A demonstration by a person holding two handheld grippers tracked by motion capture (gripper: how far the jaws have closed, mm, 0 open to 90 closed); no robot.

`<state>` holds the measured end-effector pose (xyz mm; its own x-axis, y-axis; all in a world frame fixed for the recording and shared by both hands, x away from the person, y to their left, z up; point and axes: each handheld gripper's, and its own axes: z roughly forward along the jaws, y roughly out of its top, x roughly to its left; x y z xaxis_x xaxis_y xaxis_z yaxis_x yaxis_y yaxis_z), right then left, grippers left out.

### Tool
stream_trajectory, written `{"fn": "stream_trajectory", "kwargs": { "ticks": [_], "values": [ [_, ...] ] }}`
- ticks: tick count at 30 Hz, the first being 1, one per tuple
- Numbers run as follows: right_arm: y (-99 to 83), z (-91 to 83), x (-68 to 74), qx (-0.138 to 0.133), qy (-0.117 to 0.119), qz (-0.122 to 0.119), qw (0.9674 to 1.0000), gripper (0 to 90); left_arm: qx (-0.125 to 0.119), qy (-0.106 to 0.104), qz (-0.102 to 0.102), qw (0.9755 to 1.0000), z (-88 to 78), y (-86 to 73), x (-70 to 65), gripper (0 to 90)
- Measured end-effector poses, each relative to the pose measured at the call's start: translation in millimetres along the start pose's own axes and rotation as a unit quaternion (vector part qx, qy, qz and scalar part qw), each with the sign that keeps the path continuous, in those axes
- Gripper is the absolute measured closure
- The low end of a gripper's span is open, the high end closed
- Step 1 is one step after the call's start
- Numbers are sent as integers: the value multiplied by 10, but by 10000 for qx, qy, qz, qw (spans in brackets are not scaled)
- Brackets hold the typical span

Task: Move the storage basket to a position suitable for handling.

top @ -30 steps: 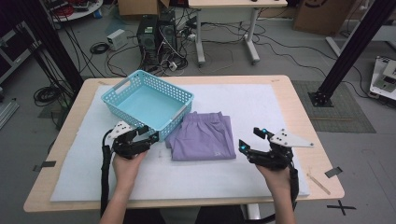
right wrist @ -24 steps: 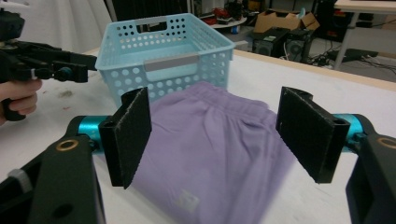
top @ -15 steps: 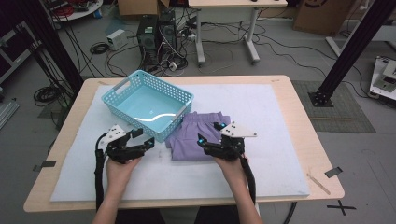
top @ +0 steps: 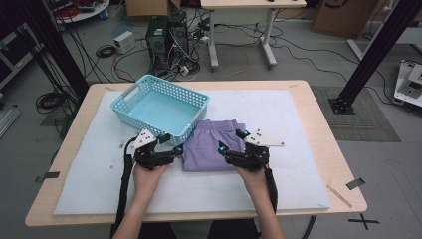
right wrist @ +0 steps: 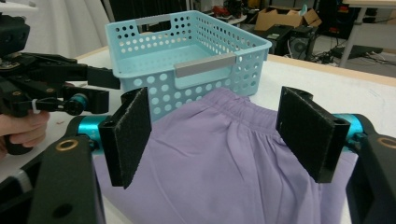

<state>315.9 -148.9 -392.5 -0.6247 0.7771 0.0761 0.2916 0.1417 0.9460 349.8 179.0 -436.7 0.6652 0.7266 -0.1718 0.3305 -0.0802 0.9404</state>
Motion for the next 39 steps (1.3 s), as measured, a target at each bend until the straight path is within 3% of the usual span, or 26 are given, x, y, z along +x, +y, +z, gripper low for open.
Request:
{"fn": "stream_trajectory", "kwargs": {
  "ticks": [3, 6, 14, 19, 21, 23, 24, 26, 27, 29, 30, 31, 32, 33, 35, 39],
  "values": [
    [-13, -24, -33, 15, -54, 15, 10000, 273, 123, -54, 30, 9999, 113, 76, -26, 295],
    [-18, -33, -65, 23, -81, 41, 10000, 273, 127, -129, -32, 9998, 227, 143, -37, 295],
    [2, -2, -122, 34, -180, 104, 9998, 273, 210, -229, 54, 9995, 482, 301, -59, 299],
    [38, 132, -174, 80, -156, 335, 9993, 273, 216, -258, 50, 9994, 478, 285, -39, 303],
    [96, 317, -158, 72, -160, 460, 9988, 273, 237, -215, 133, 9994, 421, 252, -27, 301],
    [136, 477, -105, 171, -214, 400, 9988, 273, 108, -131, 233, 9996, 256, 193, 15, 299],
    [136, 477, -105, 171, -214, 400, 9988, 273, 108, -131, 233, 9996, 256, 193, 15, 299],
    [198, 727, -23, 314, -300, 378, 9983, 273, -36, -35, 237, 9997, 50, 158, 81, 299],
    [198, 727, -23, 314, -300, 378, 9983, 273, -36, -35, 237, 9997, 50, 158, 81, 300],
    [292, 978, 26, 521, -467, 509, 9963, 304, -213, 31, 196, 9996, -162, 111, 150, 299],
    [319, 1057, 35, 566, -471, 570, 9957, 337, -213, 31, 196, 9996, -162, 111, 150, 299],
    [340, 1137, 47, 679, -515, 640, 9943, 343, -284, 112, 248, 9992, -301, 75, 190, 300],
    [340, 1137, 47, 679, -515, 640, 9943, 343, -284, 112, 248, 9992, -301, 75, 190, 299],
    [356, 1270, 80, 821, -471, 767, 9925, 373, -367, 186, 284, 9987, -432, 36, 235, 299],
    [335, 1352, 138, 975, -591, 834, 9900, 363, -407, 226, 270, 9986, -549, -2, 281, 299],
    [264, 1335, 217, 741, -732, 1022, 9893, 311, -511, 280, 237, 9980, -690, -67, 341, 299]
  ]
}}
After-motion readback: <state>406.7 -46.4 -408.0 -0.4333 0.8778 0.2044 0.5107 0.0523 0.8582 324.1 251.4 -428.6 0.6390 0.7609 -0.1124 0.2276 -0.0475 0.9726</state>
